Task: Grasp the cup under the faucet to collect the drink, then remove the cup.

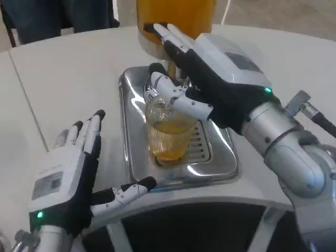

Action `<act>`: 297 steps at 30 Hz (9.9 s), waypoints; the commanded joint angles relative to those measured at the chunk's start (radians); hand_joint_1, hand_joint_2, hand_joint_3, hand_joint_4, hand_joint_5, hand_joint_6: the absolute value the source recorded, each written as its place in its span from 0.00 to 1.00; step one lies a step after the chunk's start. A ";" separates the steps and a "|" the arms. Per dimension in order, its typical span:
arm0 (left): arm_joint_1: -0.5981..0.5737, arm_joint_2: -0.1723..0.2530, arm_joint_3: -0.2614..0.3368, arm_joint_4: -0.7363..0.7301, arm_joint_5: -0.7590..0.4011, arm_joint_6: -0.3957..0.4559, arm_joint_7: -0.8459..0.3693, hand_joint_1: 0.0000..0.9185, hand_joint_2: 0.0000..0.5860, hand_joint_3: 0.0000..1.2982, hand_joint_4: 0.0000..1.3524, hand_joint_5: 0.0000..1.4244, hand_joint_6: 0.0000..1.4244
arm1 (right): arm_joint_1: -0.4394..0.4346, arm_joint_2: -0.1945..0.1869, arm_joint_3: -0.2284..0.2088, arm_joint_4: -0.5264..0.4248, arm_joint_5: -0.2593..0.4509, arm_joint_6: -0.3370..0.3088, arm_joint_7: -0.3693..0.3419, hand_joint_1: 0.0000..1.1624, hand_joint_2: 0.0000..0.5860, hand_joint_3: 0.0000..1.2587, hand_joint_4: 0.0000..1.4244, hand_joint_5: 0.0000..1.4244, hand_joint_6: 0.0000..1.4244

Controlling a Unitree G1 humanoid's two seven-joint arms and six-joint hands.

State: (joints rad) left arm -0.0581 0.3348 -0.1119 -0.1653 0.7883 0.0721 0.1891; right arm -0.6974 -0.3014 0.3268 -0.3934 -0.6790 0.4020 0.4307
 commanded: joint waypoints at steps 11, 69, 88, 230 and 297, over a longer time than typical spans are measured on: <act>-0.037 -0.015 -0.010 0.053 -0.019 -0.020 0.038 0.12 0.14 0.00 0.00 0.00 0.00 | 0.051 0.041 -0.007 -0.034 0.003 -0.016 -0.043 0.03 1.00 0.04 0.00 0.03 0.10; -0.261 -0.069 -0.082 0.336 -0.150 -0.197 0.100 0.23 0.11 0.00 0.00 0.00 0.00 | 0.832 -0.047 -0.175 -0.293 -0.384 -0.336 -0.250 0.70 0.57 0.00 0.00 0.00 0.06; -0.342 -0.093 -0.117 0.462 -0.145 -0.222 0.150 0.32 0.11 0.00 0.00 0.00 0.00 | 0.809 -0.052 -0.201 -0.093 -0.345 -0.340 -0.300 0.71 0.57 0.00 0.00 0.00 0.06; -0.233 -0.069 0.063 0.394 -0.241 -0.408 0.441 0.63 0.12 0.91 0.97 1.00 1.00 | 0.688 -0.119 -0.206 -0.069 -0.310 -0.295 -0.258 0.65 0.65 0.00 0.00 0.00 0.08; 0.184 -0.167 0.071 -0.189 -0.274 -0.431 0.075 0.62 0.13 0.91 0.99 1.00 1.00 | 0.780 -0.084 -0.231 -0.233 -0.244 -0.419 -0.238 0.55 0.73 0.00 0.00 0.00 0.08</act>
State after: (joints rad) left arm 0.1323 0.1765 -0.0440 -0.3279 0.5196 -0.3401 0.2630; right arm 0.0785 -0.3843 0.1135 -0.6323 -0.9301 -0.0193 0.1935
